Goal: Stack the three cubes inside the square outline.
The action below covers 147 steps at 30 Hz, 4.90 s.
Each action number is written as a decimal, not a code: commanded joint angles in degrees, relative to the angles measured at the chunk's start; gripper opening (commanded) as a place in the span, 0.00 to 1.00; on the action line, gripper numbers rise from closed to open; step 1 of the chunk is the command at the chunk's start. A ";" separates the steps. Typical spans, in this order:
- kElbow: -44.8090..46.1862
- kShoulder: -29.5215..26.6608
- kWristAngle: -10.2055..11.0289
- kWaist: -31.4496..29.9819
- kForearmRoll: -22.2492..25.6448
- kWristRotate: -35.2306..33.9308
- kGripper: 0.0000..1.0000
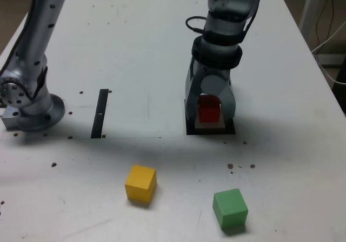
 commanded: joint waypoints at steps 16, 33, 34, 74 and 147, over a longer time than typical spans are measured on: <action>4.06 -7.48 0.91 0.17 -0.23 -0.52 0.99; 5.80 -15.08 1.09 -4.33 4.84 -4.57 1.00; 5.85 -15.39 1.05 -4.91 5.08 -4.88 1.00; 14.89 -19.38 -3.11 -33.15 4.63 -22.82 0.99; 10.65 -10.14 -2.36 -31.33 1.54 -21.44 0.29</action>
